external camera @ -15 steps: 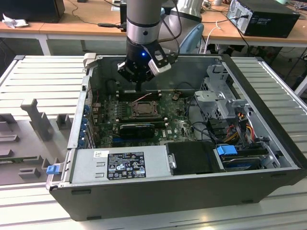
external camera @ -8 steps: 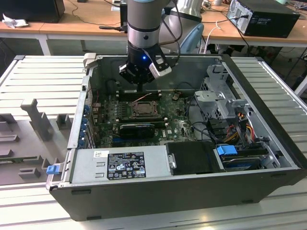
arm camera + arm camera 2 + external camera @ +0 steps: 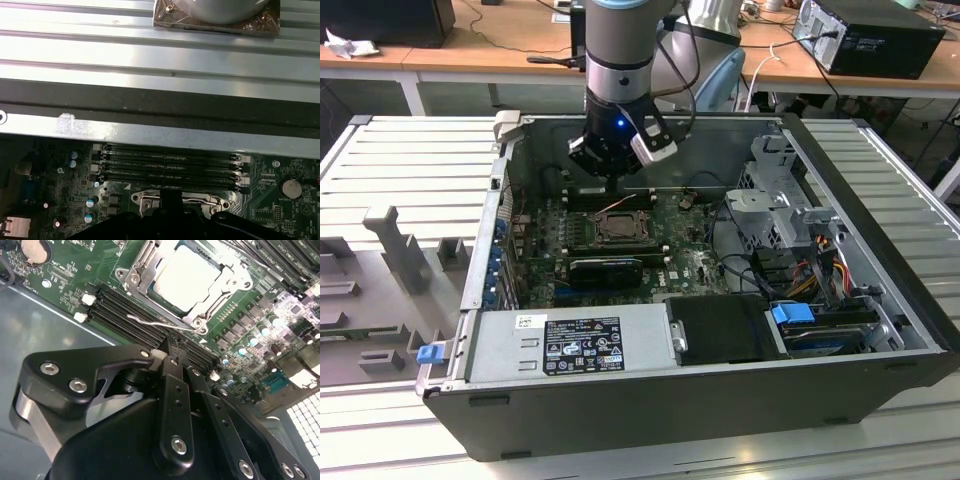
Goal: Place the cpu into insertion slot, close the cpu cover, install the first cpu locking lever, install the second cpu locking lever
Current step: 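Install the first cpu locking lever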
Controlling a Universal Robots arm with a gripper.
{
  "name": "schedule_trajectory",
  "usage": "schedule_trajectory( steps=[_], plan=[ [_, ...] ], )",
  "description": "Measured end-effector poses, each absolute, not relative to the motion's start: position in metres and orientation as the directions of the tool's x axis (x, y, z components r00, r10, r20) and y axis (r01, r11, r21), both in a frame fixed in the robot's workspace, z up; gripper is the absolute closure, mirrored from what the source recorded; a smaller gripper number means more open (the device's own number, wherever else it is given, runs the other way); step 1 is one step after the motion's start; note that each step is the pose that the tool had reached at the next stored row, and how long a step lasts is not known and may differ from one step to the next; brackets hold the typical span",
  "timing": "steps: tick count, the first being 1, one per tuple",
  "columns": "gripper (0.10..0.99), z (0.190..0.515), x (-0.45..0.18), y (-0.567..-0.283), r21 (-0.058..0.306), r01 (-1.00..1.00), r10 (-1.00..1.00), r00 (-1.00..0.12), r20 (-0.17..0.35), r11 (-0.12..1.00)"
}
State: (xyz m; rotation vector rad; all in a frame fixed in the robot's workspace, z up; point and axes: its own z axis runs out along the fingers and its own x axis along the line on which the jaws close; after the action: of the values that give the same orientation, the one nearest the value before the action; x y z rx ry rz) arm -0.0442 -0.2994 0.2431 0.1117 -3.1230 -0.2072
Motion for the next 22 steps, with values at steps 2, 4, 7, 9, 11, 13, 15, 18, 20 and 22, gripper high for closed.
schedule_trajectory(
  steps=[2, 4, 7, 9, 11, 13, 15, 18, 20, 22],
  plan=[
    [0.98, 0.238, -0.041, -0.299, 0.132, -0.07, -0.072, -0.997, 0.005, 0.989],
    [0.98, 0.237, -0.041, -0.299, 0.132, -0.07, -0.072, -0.997, 0.005, 0.989],
    [0.98, 0.236, -0.041, -0.299, 0.132, -0.071, -0.072, -0.997, 0.003, 0.989],
    [0.98, 0.235, -0.04, -0.299, 0.133, -0.071, -0.072, -0.997, 0.002, 0.989],
    [0.98, 0.235, -0.037, -0.299, 0.133, -0.071, -0.072, -0.997, 0.002, 0.989],
    [0.98, 0.234, -0.034, -0.299, 0.138, -0.071, -0.072, -0.997, 0.002, 0.988],
    [0.98, 0.234, -0.03, -0.299, 0.141, -0.071, -0.072, -0.997, 0.002, 0.988],
    [0.98, 0.232, -0.028, -0.299, 0.141, -0.071, -0.072, -0.997, 0.002, 0.987],
    [0.98, 0.23, -0.028, -0.297, 0.141, -0.071, -0.072, -0.997, 0.002, 0.987],
    [0.98, 0.228, -0.028, -0.296, 0.141, -0.074, -0.075, -0.997, 0.0, 0.987]
  ],
)
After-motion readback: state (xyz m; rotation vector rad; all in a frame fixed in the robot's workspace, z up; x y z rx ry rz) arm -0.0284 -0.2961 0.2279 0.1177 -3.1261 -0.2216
